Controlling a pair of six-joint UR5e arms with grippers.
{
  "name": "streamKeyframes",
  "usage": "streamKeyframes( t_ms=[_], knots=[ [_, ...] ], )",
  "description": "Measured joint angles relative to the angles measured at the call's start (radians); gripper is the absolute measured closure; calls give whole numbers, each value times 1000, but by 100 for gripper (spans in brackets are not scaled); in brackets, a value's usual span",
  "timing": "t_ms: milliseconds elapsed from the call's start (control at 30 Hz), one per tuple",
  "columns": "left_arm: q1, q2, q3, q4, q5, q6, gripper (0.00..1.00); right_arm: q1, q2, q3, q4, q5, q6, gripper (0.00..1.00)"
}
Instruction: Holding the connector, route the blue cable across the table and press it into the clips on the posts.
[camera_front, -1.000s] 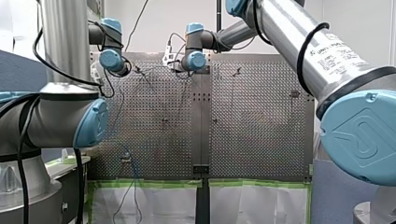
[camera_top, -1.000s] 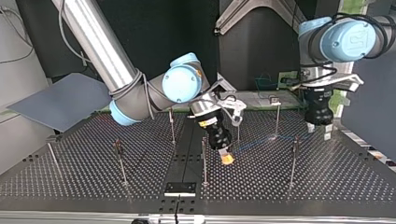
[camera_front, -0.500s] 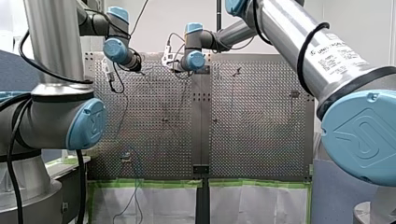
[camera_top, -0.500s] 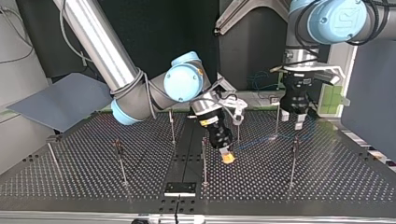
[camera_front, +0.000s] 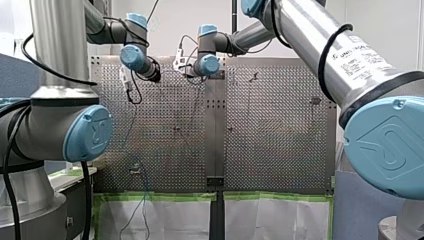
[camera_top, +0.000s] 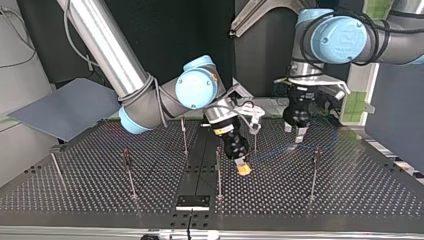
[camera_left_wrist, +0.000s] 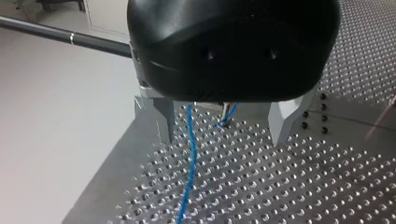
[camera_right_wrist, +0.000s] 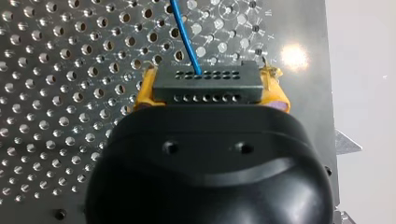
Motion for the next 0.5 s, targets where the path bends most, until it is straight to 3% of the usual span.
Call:
streamKeyframes(
  t_ms=[267,500],
  knots=[
    [-4,-69,36,56,-51,29,0,0,0,0,1,-1,1,100],
    [-6,-130,69,70,-75,41,0,0,0,0,1,-1,1,100]
  ],
)
